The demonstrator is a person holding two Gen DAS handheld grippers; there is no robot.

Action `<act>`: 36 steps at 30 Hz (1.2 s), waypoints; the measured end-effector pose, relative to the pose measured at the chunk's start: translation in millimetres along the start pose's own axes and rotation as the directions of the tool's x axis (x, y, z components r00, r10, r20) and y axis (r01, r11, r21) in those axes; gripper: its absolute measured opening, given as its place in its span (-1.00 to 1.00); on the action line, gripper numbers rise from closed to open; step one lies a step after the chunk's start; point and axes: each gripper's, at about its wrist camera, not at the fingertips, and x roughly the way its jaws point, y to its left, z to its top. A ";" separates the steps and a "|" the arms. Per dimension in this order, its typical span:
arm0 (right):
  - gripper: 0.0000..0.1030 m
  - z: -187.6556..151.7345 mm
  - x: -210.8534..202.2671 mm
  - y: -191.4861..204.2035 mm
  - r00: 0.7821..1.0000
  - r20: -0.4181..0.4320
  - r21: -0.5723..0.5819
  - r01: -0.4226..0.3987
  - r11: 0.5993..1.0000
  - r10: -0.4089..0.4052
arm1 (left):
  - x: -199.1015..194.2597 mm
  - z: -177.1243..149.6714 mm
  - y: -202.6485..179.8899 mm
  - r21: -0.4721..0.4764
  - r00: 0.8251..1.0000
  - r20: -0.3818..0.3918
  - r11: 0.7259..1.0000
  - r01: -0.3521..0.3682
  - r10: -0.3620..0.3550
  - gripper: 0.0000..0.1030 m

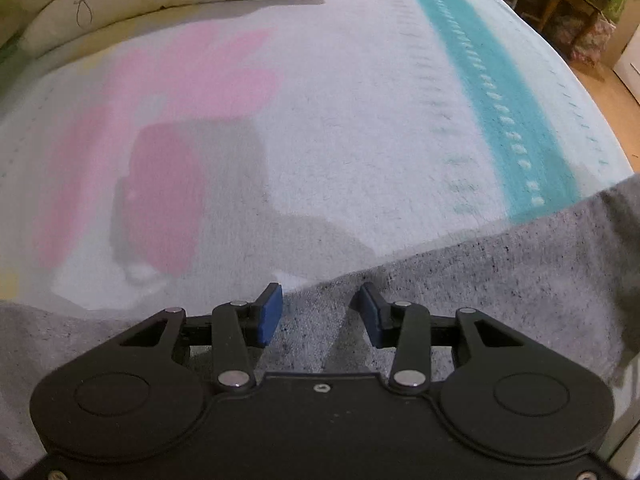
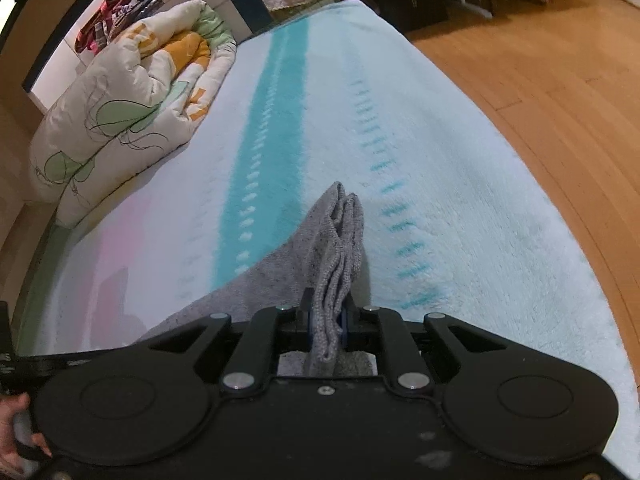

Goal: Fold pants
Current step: 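Lift the held edge with the right gripper and fold it over the pants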

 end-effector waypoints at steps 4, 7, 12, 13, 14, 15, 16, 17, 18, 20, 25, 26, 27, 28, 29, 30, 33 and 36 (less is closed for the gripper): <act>-0.76 0.7 -14.4 24.6 0.999 0.022 -0.053 0.039 0.998 -0.038 | -26.0 -5.9 25.2 -0.078 1.000 0.009 0.996 0.031 -0.030 -0.04; -0.76 1.4 -28.8 43.7 0.998 0.040 -0.074 0.055 0.996 -0.052 | -48.1 -14.5 52.2 -0.101 1.000 0.017 0.995 -0.009 0.010 -0.04; -0.76 -1.4 -51.5 87.3 0.996 0.065 -0.134 0.072 0.988 -0.064 | -80.7 -36.7 109.1 -0.154 0.999 0.017 0.987 -0.045 0.048 -0.03; -0.76 -2.9 -55.9 99.3 0.996 0.069 -0.151 0.073 0.986 -0.063 | -86.4 -42.3 121.5 -0.161 0.998 0.013 0.985 -0.055 0.058 -0.03; -0.76 -4.9 -60.9 111.5 0.996 0.072 -0.168 0.071 0.983 -0.060 | -92.1 -48.2 133.8 -0.167 0.998 0.013 0.984 -0.062 0.066 -0.03; -0.76 -6.9 -64.9 124.1 0.996 0.074 -0.183 0.070 0.981 -0.057 | -97.5 -54.0 145.4 -0.170 0.997 0.013 0.983 -0.072 0.075 -0.03; -0.76 -9.2 -68.8 137.0 0.996 0.075 -0.197 0.066 0.978 -0.052 | -101.2 -58.8 154.0 -0.172 0.996 0.013 0.982 -0.080 0.084 -0.03; -0.76 -12.3 -72.8 151.0 0.996 0.076 -0.214 0.059 0.975 -0.043 | -106.0 -64.5 165.3 -0.173 0.996 0.013 0.981 -0.087 0.091 -0.03; -0.76 -16.4 -77.1 167.7 0.996 0.079 -0.234 0.049 0.971 -0.031 | -110.4 -69.9 175.9 -0.173 0.995 0.012 0.981 -0.092 0.095 -0.03; -0.76 -25.7 -81.6 202.2 0.997 0.079 -0.272 0.028 0.962 -0.006 | -118.5 -80.2 196.8 -0.182 0.994 0.015 0.978 -0.099 0.104 -0.03; -0.76 -68.3 -78.5 285.4 0.997 0.049 -0.348 -0.045 0.937 0.066 | -136.5 -99.1 248.9 -0.246 0.991 0.021 0.961 -0.123 0.132 -0.02; -0.76 -79.8 -73.8 302.6 0.996 0.038 -0.358 -0.058 0.932 0.077 | -139.8 -102.3 259.2 -0.271 0.990 0.023 0.954 -0.130 0.141 -0.02; -0.76 -92.0 -68.0 319.1 0.996 0.025 -0.369 -0.072 0.927 0.087 | -143.6 -105.4 269.0 -0.295 0.989 0.026 0.946 -0.134 0.148 -0.03; -0.76 -102.2 -62.2 332.5 0.995 0.009 -0.374 -0.086 0.924 0.096 | -147.2 -107.5 277.6 -0.321 0.988 0.030 0.938 -0.133 0.150 -0.03; -0.76 -113.7 -54.2 345.8 0.994 -0.011 -0.377 -0.102 0.921 0.106 | -150.3 -109.3 285.9 -0.346 0.988 0.039 0.930 -0.127 0.149 -0.03; -0.76 -128.8 -44.7 361.2 0.993 -0.028 -0.389 -0.114 0.914 0.112 | -152.3 -110.4 292.1 -0.364 0.987 0.047 0.923 -0.124 0.151 -0.02; -0.76 -169.8 -18.4 393.7 0.993 -0.052 -0.432 -0.115 0.895 0.102 | -153.5 -113.2 304.4 -0.405 0.982 0.059 0.903 -0.141 0.180 -0.02; -0.76 -215.4 10.7 422.5 0.994 -0.089 -0.496 -0.096 0.863 0.059 | -153.2 -118.6 315.1 -0.435 0.983 0.053 0.890 -0.138 0.178 -0.02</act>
